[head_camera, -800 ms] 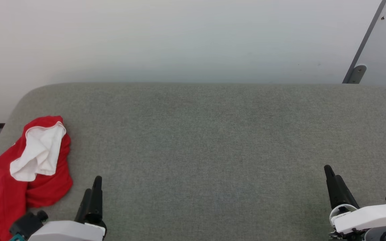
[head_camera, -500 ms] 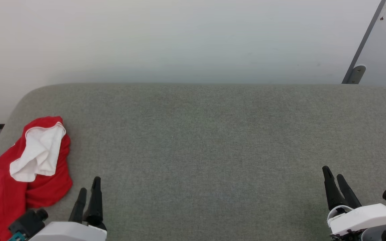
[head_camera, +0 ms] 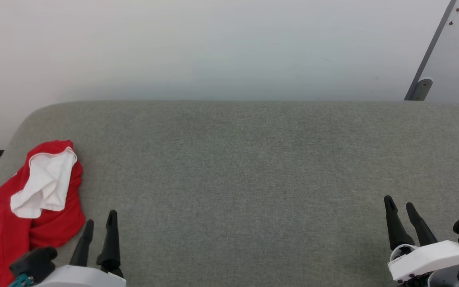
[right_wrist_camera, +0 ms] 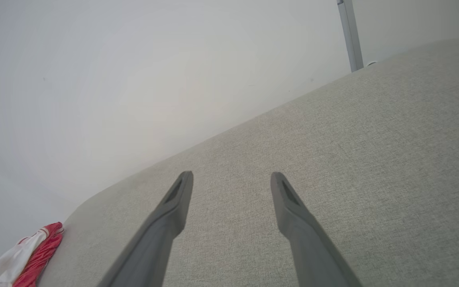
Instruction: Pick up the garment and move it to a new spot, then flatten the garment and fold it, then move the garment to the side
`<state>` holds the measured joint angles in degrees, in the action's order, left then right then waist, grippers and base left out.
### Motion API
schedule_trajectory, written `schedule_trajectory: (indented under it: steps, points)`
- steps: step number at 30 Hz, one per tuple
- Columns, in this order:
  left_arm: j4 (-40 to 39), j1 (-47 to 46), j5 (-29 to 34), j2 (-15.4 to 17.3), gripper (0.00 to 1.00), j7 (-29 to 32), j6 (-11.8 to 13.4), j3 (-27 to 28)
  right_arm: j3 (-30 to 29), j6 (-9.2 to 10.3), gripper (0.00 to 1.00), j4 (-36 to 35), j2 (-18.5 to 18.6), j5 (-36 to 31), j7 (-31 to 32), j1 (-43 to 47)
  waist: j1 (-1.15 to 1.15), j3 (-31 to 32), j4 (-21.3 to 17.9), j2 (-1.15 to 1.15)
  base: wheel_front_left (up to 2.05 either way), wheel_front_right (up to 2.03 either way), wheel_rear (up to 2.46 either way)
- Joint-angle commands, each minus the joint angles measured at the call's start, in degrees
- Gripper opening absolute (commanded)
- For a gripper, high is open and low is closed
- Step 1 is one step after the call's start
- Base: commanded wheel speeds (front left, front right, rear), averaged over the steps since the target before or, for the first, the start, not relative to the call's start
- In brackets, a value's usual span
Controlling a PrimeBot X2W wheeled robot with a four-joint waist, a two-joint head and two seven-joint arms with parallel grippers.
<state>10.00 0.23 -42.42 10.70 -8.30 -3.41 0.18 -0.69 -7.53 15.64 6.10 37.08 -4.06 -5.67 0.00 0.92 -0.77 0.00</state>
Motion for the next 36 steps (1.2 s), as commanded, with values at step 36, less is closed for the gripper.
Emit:
schedule_trajectory:
  steps: [36]
  points:
    - [-0.6, 0.6, 19.9, 0.7, 1.0, -5.1, -4.0, 1.0, -2.3, 0.07, 1.0, -1.9, 0.3, -18.7, -3.1, 0.0, 0.0, 0.5, -0.4, 0.0, 0.0, 0.0, 0.0]
